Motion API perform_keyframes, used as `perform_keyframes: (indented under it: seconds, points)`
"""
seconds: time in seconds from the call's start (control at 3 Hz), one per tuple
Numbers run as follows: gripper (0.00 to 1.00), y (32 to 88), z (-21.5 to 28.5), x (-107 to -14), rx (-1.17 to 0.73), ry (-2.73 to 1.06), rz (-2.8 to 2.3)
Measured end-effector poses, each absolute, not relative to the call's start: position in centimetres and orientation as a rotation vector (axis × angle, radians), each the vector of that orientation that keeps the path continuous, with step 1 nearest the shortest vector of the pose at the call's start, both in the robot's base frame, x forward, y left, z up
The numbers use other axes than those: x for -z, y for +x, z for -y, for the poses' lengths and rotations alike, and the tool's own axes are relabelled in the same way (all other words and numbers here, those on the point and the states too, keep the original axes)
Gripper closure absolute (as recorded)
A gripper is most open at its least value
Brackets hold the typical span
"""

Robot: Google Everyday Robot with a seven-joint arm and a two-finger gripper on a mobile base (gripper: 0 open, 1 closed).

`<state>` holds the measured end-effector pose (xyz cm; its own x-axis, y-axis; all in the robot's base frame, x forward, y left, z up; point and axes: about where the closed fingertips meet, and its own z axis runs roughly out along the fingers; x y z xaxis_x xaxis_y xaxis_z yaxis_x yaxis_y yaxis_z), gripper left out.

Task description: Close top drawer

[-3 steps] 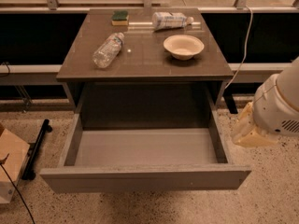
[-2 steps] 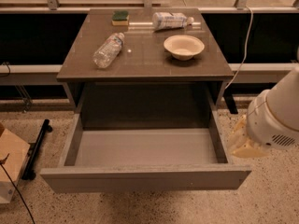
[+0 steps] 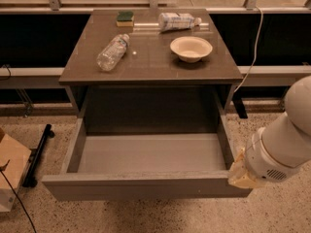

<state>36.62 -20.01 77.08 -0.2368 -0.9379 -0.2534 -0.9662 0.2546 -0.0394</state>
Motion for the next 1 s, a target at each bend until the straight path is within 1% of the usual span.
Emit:
perform_keyframes:
  seconds: [0.67, 1.0]
  points:
    - [1.0, 36.9, 20.8, -70.5, -0.325, -1.7, -2.323]
    - [1.0, 38.1, 21.3, -67.3, -0.39, -1.655, -2.332]
